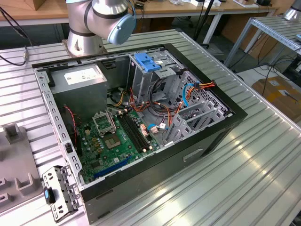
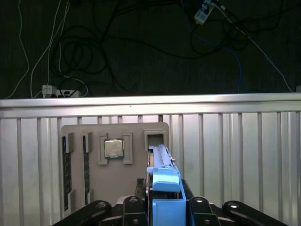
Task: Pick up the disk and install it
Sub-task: 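Pick up the disk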
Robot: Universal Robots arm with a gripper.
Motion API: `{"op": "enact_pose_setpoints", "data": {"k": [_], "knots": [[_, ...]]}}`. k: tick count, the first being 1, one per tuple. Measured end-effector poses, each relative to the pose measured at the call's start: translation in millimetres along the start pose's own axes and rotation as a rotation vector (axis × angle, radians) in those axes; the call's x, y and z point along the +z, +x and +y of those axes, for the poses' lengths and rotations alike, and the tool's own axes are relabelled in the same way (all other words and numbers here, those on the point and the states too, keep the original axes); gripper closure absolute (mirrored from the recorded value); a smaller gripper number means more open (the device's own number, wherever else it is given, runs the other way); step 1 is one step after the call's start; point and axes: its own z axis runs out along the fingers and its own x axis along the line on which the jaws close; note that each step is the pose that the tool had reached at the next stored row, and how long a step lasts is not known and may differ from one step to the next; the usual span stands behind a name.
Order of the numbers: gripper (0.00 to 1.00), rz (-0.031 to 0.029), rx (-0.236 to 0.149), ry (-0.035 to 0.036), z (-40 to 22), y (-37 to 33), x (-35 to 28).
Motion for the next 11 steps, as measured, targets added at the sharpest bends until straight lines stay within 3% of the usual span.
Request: {"op": "enact_pose_setpoints", "data": {"k": [11], "knots": [[0.63, 0.0000, 0.001, -0.0003, -2.0, 0.0, -5.4]]}}
